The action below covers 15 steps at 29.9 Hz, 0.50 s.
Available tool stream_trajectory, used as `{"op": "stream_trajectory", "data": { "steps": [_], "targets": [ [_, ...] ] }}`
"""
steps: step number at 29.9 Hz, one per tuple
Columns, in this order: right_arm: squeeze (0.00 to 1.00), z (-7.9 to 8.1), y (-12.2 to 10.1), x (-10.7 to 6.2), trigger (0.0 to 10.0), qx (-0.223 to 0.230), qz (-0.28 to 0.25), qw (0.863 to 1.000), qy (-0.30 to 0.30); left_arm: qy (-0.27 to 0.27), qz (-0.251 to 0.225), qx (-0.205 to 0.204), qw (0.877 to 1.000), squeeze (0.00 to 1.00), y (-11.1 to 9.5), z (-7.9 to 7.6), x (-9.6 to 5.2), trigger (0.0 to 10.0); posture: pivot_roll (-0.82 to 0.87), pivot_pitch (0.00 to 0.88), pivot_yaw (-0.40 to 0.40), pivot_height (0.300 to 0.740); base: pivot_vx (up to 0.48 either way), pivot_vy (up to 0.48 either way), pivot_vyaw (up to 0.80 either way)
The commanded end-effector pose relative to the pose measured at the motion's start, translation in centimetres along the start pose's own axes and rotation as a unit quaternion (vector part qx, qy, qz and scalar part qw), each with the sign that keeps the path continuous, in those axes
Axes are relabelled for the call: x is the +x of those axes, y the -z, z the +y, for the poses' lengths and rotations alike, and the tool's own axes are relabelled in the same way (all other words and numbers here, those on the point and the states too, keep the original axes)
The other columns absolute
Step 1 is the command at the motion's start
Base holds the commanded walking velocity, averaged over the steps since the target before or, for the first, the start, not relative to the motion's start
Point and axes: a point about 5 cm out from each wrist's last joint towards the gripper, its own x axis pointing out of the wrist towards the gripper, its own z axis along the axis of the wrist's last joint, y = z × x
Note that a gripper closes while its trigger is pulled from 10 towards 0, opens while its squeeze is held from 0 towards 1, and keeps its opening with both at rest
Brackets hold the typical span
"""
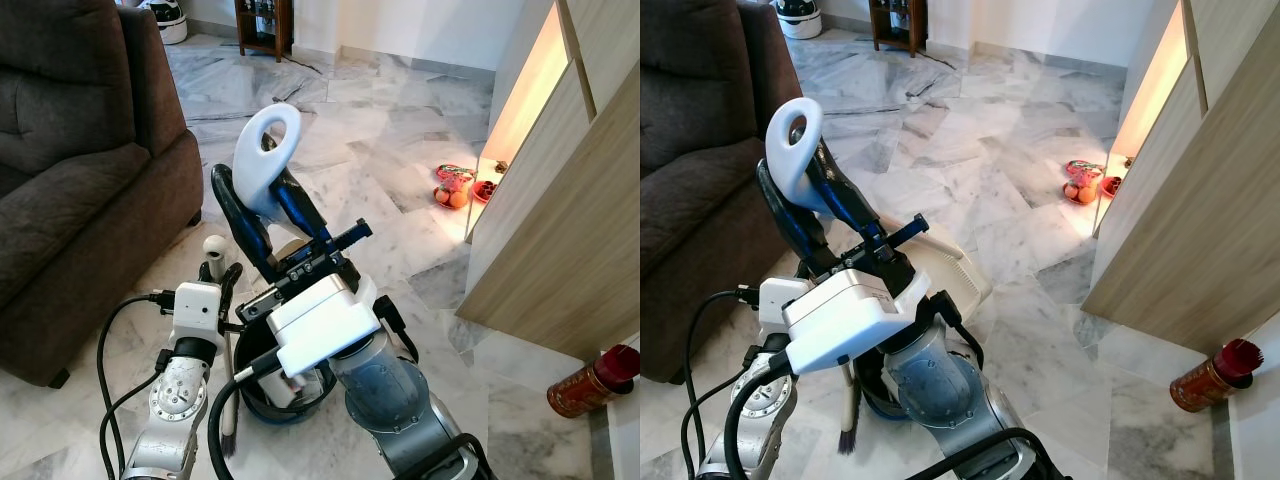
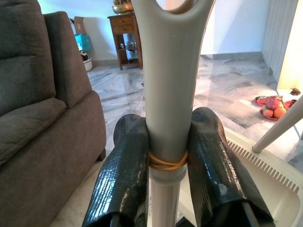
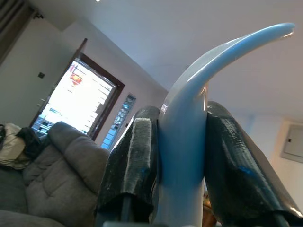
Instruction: Sweep floor
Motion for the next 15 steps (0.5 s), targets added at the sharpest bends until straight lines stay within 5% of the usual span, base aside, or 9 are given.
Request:
{"op": "stream_trajectory", "data": {
  "steps": [1,10,13,15],
  "targets": [
    [0.0,-0.5,-0.8,0.6,10.0,-0.01,-0.03,0.999,0.007,0.009,-0.03,0.01,0.999,0.0,-1.0,-0.2,0.4,10.0,0.04,0.098,-0.032,0.74,0.0,0.0,0.0],
    [0.0,-4.5,1.7,0.8,10.0,-0.087,0.009,0.994,0.061,0.012,-0.03,0.01,0.999,0.0,-1.0,-0.3,0.4,10.0,0.03,0.099,-0.03,0.74,0.0,0.0,0.0],
    [0.0,-8.4,4.7,-0.9,10.0,-0.181,0.075,0.977,0.089,0.014,-0.031,0.01,0.999,0.0,-1.0,-0.4,0.4,10.0,0.03,0.1,-0.031,0.74,0.0,0.0,0.0],
    [0.0,-9.3,5.4,-1.4,10.0,-0.192,0.095,0.972,0.102,0.015,-0.031,0.01,0.999,0.0,-1.0,-0.4,0.4,10.0,0.03,0.1,-0.031,0.74,0.0,0.0,0.0]
  ]
}}
